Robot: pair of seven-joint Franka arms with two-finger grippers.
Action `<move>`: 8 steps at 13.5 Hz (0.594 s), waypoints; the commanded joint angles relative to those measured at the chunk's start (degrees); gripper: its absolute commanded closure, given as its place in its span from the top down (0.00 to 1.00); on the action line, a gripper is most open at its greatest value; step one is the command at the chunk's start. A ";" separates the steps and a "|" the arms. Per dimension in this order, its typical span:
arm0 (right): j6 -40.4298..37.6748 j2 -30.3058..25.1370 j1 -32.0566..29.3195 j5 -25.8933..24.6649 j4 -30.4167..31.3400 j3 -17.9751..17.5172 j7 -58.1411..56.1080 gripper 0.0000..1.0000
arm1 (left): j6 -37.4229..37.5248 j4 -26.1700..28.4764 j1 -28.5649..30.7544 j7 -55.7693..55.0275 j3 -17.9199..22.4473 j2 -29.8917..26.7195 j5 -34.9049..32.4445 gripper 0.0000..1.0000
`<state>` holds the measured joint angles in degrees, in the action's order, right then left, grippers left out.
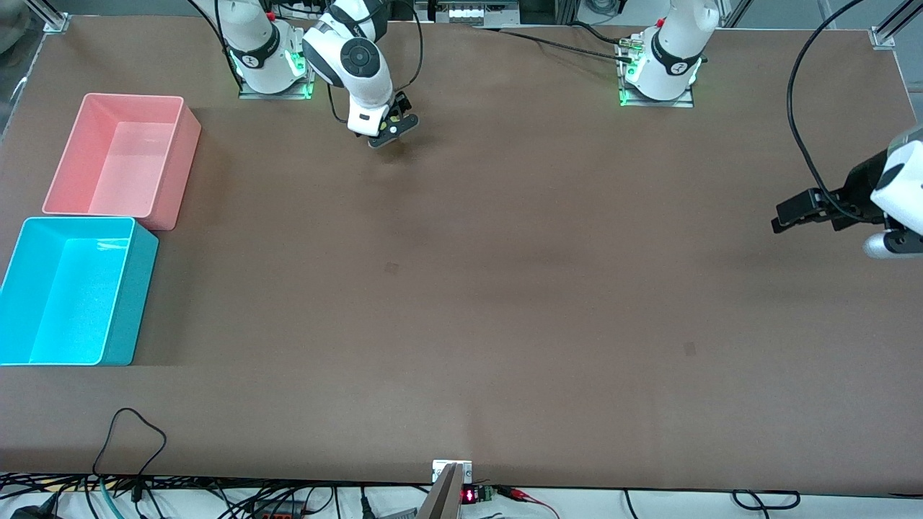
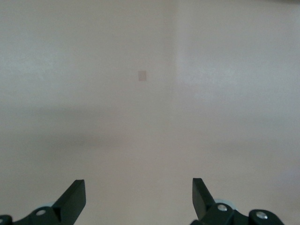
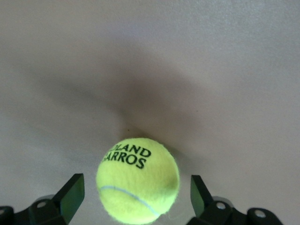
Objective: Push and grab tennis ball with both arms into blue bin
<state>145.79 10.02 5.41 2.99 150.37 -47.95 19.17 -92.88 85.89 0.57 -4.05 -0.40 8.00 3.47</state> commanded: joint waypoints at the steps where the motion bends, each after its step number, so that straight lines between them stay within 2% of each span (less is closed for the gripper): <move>1: 0.98 1.31 0.83 -0.27 -0.78 0.58 0.61 0.98 | -2.04 5.34 -0.74 1.33 0.58 -3.96 -1.09 1.00; 5: 1.25 1.31 0.83 -0.44 -0.70 0.67 0.52 0.94 | -1.78 4.91 -0.83 1.50 0.58 -3.78 -1.18 1.00; 8: 1.25 1.31 0.83 -0.62 -0.61 0.67 0.43 0.86 | -1.43 4.73 -1.10 2.03 0.57 -3.69 -2.41 1.00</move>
<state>146.67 10.60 5.47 2.99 150.30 -47.92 19.17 -93.89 89.59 0.05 -3.24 -0.40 5.59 2.62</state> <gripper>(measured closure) 0.119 0.000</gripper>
